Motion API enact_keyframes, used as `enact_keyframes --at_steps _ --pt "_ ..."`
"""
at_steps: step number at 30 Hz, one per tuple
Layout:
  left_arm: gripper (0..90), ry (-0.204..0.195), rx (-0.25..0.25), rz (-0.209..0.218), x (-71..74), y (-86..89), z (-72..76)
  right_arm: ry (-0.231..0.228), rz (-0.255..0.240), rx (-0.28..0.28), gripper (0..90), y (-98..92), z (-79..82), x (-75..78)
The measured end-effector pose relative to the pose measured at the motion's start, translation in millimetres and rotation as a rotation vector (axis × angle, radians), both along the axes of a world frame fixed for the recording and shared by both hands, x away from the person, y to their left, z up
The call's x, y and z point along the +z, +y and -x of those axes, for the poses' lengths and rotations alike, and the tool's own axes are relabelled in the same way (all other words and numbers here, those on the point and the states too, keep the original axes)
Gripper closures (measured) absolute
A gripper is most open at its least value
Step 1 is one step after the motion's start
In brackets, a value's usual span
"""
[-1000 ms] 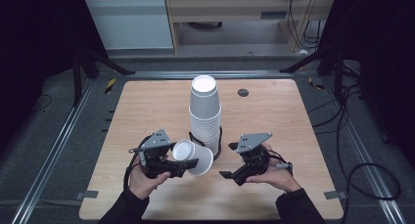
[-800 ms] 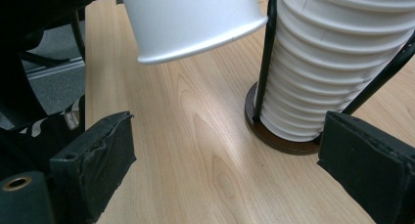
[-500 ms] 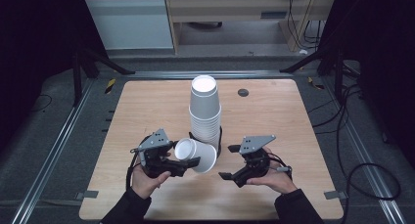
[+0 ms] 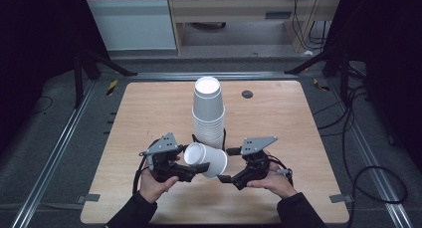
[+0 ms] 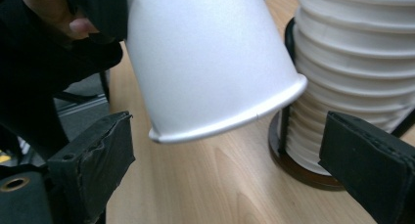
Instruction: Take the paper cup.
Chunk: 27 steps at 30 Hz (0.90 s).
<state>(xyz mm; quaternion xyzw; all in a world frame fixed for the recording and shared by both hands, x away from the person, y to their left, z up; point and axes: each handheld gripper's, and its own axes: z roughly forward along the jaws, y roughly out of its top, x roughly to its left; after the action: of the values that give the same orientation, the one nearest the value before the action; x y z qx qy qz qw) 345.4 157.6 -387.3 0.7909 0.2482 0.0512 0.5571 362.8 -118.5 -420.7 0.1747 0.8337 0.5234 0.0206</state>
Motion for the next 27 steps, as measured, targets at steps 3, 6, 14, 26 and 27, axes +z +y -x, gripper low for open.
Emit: enact_keyframes --at_steps 3,6,14,26,27 --pt "21.6 -0.006 -0.012 0.005 1.9 -0.9 1.7 0.002 -0.005 0.016 6.0 2.8 -0.2 -1.4" --pt "21.6 -0.007 -0.026 0.014 4.0 -1.9 3.5 0.007 -0.007 0.028 6.0 5.8 -0.6 -3.2" --pt "21.6 -0.009 -0.052 0.014 6.2 -5.3 6.5 0.007 -0.023 0.06 5.9 11.4 0.2 -3.1" --pt "21.7 -0.015 -0.08 0.012 4.4 -11.5 9.1 0.017 -0.031 0.098 4.7 16.9 -0.1 -4.5" --pt "21.7 -0.015 -0.08 0.011 4.1 -11.8 9.0 0.018 -0.032 0.102 4.7 17.3 -0.2 -4.9"
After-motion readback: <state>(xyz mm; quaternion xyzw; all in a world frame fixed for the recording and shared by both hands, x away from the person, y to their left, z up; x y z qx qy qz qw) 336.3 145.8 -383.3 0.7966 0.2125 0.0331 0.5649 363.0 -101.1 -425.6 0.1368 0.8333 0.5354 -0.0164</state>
